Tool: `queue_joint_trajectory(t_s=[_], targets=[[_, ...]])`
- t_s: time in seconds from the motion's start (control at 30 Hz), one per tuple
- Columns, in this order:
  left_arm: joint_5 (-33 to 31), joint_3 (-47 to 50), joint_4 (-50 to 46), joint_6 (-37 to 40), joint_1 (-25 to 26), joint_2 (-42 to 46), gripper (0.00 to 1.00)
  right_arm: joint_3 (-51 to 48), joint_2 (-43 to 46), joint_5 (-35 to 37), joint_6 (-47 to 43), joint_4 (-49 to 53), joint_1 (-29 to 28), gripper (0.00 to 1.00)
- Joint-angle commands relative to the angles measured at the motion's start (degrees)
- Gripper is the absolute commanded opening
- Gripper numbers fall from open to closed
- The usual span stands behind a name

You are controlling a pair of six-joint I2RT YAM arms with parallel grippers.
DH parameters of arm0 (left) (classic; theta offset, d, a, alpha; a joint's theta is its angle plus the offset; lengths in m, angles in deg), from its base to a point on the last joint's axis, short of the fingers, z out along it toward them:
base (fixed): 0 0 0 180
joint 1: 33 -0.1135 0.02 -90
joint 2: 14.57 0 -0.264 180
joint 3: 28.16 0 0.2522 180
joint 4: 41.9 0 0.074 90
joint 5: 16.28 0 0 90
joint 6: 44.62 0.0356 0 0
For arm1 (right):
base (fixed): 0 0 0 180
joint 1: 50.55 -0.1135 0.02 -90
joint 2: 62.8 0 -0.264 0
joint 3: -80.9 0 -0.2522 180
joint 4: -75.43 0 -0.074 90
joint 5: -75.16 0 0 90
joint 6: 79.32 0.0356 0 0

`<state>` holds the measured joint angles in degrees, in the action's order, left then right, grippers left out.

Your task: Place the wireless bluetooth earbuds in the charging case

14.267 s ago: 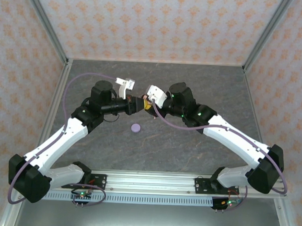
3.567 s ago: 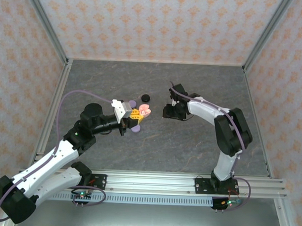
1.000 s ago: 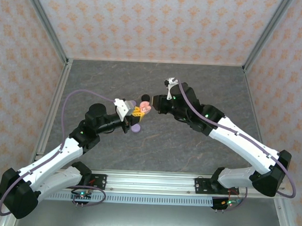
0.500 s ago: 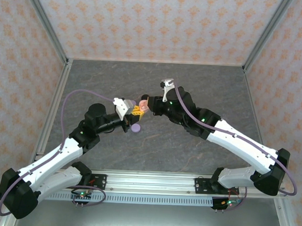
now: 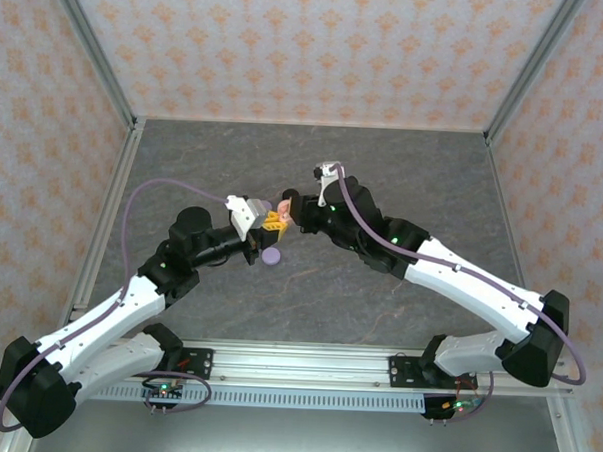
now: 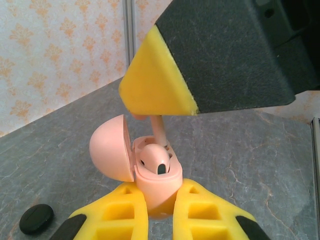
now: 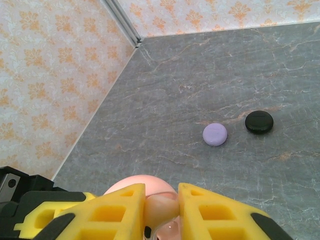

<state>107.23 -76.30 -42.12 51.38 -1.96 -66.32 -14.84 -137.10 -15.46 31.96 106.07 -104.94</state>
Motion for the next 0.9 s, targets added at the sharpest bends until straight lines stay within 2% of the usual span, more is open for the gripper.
queue_joint_trajectory(t_s=[0.0,0.4,0.7,0.87], targets=[[-1.1,-0.5,2.2,-0.3,0.3,0.7,0.01,-0.2,-0.4,0.4,0.5,-1.6,-0.4,0.23],[-1.7,-0.4,2.2,-0.5,0.3,0.7,0.00,-0.5,-1.1,-2.2,1.1,-1.2,-0.5,0.25],[-1.5,-0.1,2.4,-0.7,0.3,0.9,0.00,1.2,0.8,-3.0,-0.2,-1.0,-0.5,0.36],[-0.9,0.0,2.4,-0.6,0.3,1.3,0.01,2.9,3.8,-0.4,-3.6,2.3,0.5,0.51]])
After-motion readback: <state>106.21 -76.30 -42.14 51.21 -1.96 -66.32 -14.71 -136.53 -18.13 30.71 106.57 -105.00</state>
